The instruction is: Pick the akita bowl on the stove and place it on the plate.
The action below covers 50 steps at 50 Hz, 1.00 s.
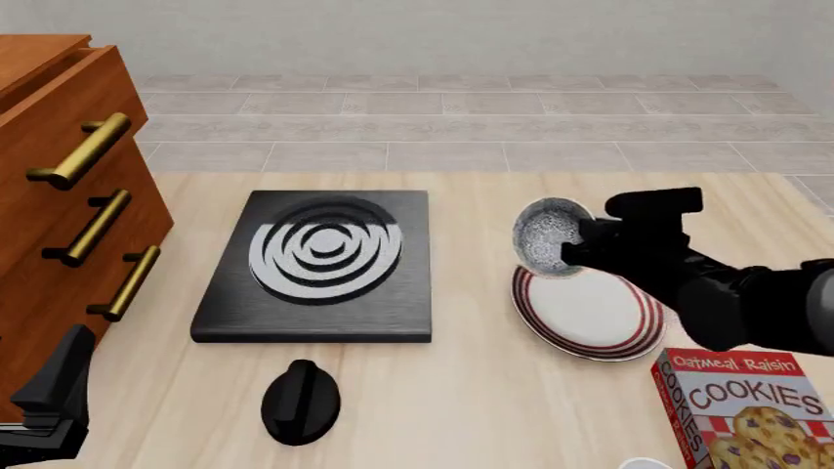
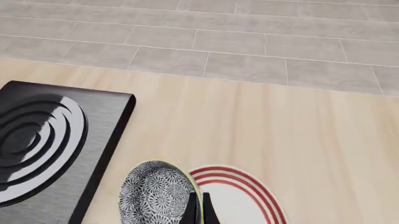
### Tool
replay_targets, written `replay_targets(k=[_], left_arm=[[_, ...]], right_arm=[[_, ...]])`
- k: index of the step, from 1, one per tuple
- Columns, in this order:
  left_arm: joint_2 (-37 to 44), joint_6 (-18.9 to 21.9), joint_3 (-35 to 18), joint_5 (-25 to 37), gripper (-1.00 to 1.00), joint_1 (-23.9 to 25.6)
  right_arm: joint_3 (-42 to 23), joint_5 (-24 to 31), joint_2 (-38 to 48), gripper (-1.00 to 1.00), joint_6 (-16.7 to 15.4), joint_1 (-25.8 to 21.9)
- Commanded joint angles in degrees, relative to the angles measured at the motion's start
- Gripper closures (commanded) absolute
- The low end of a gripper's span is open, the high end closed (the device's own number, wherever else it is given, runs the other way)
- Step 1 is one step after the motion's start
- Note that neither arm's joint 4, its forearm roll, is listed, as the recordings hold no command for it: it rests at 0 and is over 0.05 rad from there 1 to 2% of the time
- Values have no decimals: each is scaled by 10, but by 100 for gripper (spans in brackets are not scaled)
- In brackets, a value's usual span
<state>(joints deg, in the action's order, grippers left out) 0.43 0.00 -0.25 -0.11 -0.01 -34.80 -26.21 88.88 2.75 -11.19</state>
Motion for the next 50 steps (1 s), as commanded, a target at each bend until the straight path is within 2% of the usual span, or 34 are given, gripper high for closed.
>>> replay_targets(k=[1, 10, 20, 35, 50], left_arm=[[0, 0, 0, 0, -100, 0], [0, 0, 0, 0, -100, 0], [0, 0, 0, 0, -100, 0], [0, 0, 0, 0, -100, 0], [0, 0, 0, 0, -100, 0]], right_arm=[[35, -22, -7, 100, -1, 36], [67, -37, -15, 100, -5, 64], [83, -63, 13, 100, -16, 74], [101, -102, 46, 100, -15, 85], [102, -91, 42, 100, -26, 84]])
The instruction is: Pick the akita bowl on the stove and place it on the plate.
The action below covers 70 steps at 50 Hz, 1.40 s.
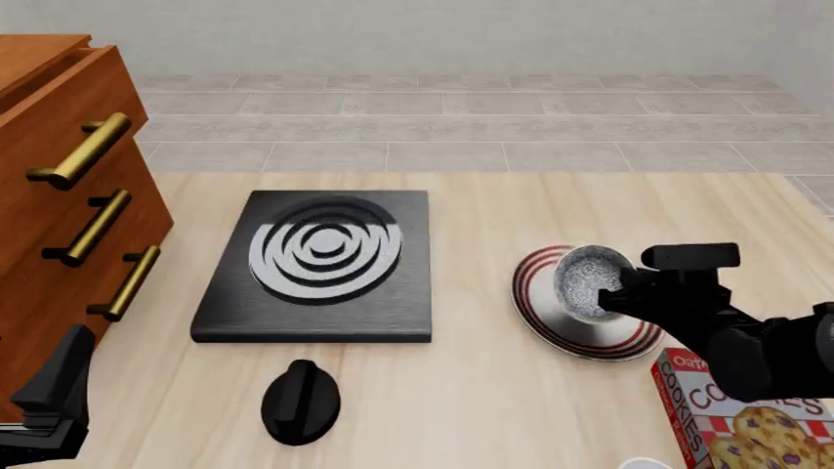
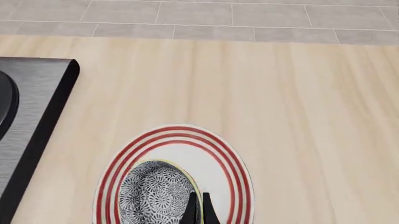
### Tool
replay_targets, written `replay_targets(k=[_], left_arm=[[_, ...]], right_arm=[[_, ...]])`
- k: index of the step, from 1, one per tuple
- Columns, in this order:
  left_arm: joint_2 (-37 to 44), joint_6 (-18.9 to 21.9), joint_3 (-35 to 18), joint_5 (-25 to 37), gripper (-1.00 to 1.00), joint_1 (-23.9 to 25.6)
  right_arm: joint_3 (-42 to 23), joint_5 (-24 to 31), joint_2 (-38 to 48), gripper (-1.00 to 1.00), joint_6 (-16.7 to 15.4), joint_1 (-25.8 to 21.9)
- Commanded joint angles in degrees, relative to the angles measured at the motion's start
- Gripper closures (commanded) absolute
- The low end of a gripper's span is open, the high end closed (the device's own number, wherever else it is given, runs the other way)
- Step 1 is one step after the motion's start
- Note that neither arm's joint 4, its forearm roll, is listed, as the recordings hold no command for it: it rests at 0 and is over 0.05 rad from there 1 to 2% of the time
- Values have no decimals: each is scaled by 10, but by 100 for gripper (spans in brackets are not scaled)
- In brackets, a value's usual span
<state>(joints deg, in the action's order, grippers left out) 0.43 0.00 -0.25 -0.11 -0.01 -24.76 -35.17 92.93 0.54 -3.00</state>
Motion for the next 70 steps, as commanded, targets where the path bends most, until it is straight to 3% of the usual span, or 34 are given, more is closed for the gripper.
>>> replay_targets(k=[1, 31, 32, 49, 70], left_arm=[[0, 0, 0, 0, -100, 0], [0, 0, 0, 0, -100, 0], [0, 0, 0, 0, -100, 0], [0, 0, 0, 0, -100, 0], [0, 0, 0, 0, -100, 0]], right_arm=[[1, -1, 2, 100, -5, 3], [-11, 7, 7, 100, -39, 12], [-11, 7, 6, -100, -42, 12], [-8, 12, -14, -100, -27, 17], [11, 61, -126, -100, -8, 15]])
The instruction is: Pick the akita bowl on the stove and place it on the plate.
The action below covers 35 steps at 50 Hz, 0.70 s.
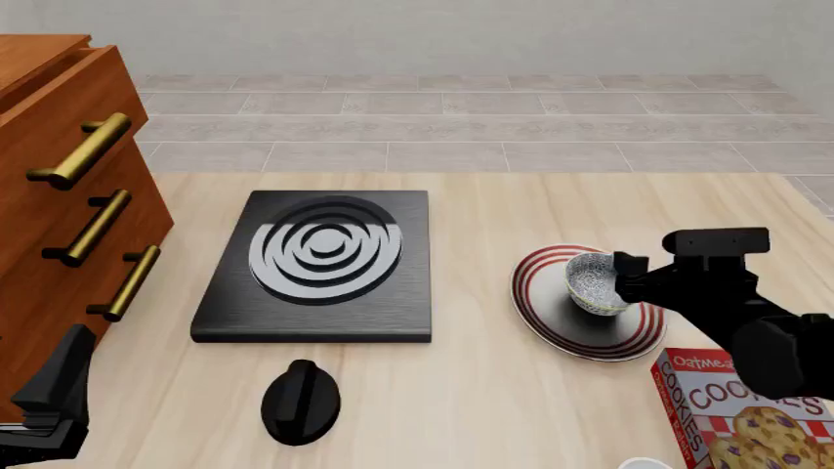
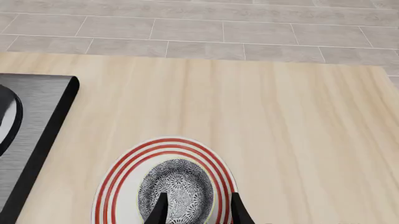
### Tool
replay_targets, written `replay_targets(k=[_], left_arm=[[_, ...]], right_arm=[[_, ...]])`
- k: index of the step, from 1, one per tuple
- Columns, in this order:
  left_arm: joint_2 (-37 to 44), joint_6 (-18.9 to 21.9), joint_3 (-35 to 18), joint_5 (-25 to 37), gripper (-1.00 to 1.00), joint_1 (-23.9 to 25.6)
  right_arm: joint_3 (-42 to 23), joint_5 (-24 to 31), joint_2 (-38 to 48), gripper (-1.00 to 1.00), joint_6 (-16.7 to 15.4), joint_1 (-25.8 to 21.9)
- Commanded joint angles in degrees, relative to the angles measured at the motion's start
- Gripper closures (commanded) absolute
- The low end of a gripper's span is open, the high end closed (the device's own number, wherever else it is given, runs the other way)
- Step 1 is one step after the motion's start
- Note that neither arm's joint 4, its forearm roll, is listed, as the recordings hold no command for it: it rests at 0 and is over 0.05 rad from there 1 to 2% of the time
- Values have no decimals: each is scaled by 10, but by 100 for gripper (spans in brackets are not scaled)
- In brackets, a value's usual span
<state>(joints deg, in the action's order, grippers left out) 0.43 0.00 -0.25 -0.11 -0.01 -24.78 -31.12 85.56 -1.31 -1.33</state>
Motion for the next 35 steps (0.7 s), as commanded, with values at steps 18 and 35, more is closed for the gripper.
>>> replay_targets(k=[18, 35], left_arm=[[0, 0, 0, 0, -100, 0], [0, 0, 0, 0, -100, 0]], right_arm=[[44, 74, -184, -100, -18, -17], [47, 146, -317, -100, -17, -46]])
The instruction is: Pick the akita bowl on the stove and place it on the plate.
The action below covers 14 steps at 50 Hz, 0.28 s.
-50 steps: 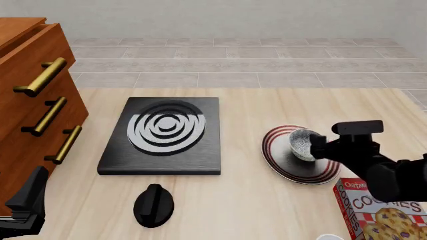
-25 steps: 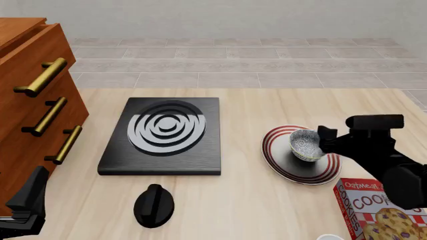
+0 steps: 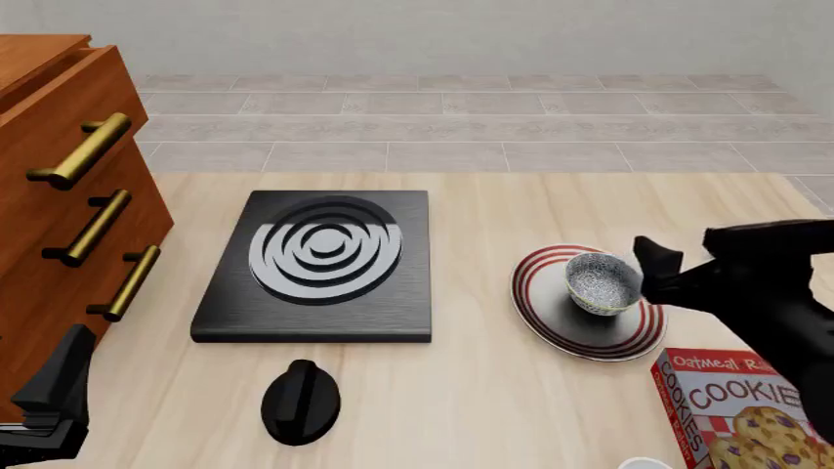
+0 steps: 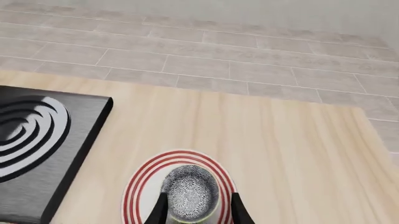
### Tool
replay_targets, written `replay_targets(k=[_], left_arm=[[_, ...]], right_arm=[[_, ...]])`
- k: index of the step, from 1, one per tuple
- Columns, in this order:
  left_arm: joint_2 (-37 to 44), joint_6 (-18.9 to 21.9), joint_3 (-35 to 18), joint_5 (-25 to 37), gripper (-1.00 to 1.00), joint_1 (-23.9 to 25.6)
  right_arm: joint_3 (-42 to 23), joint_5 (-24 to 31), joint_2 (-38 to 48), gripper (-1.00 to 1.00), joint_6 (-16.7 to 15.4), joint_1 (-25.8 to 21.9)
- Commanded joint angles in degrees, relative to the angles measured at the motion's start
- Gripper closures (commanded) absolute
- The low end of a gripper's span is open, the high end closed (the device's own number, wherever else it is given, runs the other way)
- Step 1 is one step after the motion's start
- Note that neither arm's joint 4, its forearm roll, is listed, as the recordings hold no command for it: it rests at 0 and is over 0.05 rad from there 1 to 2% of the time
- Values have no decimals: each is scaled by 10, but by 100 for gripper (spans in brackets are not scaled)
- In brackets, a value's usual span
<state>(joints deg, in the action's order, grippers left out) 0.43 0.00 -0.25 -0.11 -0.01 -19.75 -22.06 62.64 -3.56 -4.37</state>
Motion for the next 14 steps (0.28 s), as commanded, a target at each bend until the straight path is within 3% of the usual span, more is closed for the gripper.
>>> replay_targets(k=[1, 14], left_arm=[[0, 0, 0, 0, -100, 0], [0, 0, 0, 0, -100, 0]], right_arm=[[-5, 63, -96, -100, 7, -17], [-62, 138, -147, -100, 8, -49]])
